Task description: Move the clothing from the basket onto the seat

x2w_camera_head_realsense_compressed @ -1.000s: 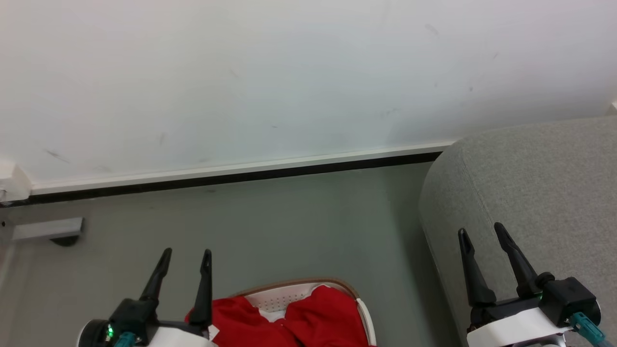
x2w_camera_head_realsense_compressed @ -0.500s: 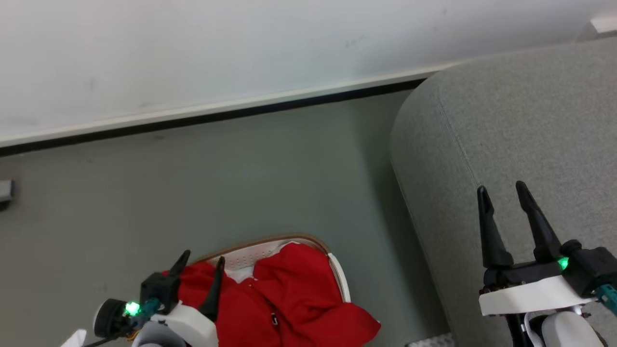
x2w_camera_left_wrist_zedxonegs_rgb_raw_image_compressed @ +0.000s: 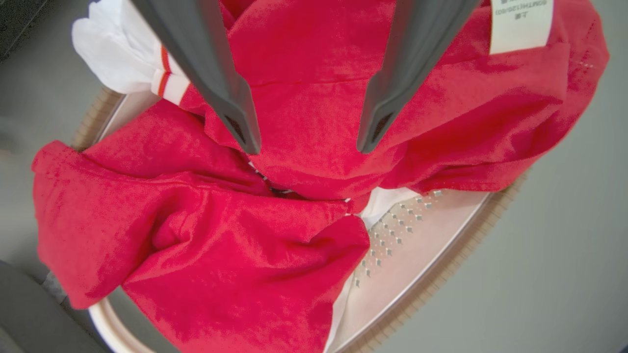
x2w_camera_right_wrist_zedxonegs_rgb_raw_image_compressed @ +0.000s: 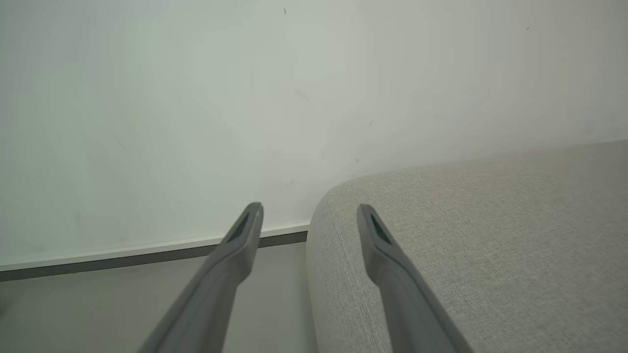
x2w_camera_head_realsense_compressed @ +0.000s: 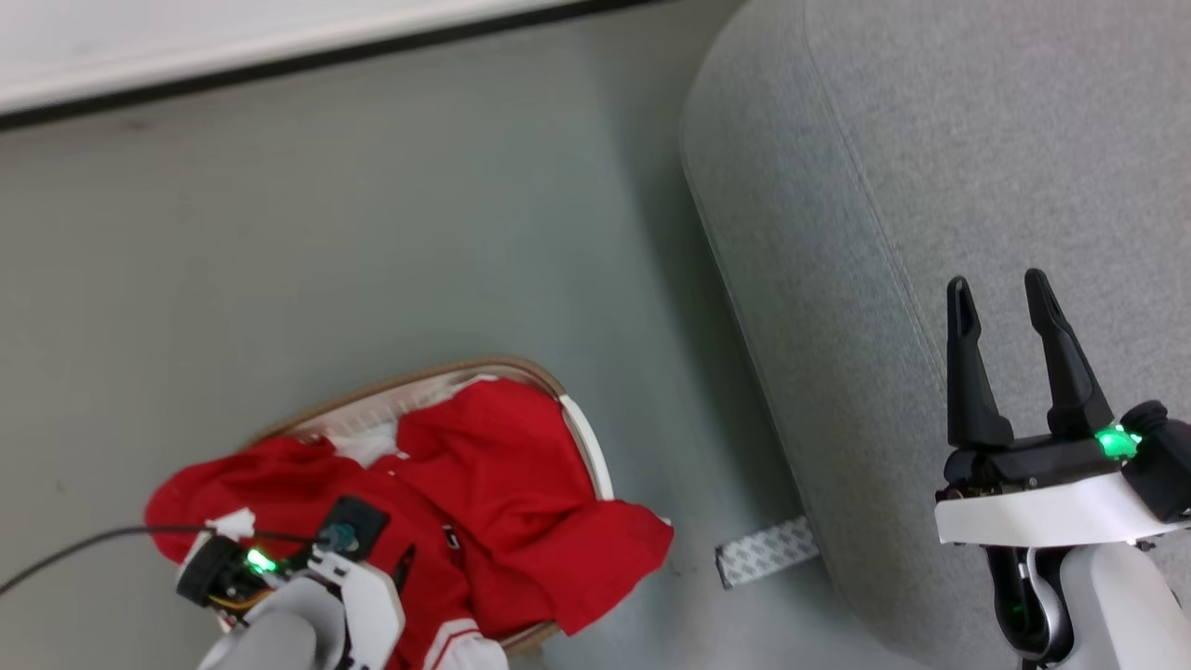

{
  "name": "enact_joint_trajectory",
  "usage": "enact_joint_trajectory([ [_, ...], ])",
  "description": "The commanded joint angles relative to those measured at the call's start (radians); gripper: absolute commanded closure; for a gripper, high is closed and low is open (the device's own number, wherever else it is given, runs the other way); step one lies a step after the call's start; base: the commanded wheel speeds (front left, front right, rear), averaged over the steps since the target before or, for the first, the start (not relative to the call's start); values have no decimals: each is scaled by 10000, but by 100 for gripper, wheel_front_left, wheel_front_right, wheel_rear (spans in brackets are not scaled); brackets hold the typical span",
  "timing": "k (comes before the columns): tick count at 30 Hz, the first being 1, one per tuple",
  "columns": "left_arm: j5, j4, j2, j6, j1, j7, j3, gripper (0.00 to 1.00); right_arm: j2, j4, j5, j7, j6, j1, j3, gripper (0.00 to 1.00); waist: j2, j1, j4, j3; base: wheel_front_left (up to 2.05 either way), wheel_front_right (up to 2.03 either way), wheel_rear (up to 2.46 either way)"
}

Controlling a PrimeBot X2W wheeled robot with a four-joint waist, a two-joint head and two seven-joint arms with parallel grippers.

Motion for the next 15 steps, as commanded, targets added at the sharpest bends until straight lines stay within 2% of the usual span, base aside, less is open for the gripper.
enact_joint_trajectory([
  [1,-112,295,180,-2,-364,74,-226,0,35,-103,126,9,-21,-217,54,0,0,-1,-451,787,0,0,0],
  [9,-515,1506,674,-1,-1757,636,-2170,0,38,-310,700,9,-21,-623,334,0,0,-1,-981,2204,0,0,0],
  [15,-1146,1840,976,-2,-2297,2031,-3214,0,38,-343,1013,9,-21,-801,479,0,0,-1,-1323,3044,0,0,0],
])
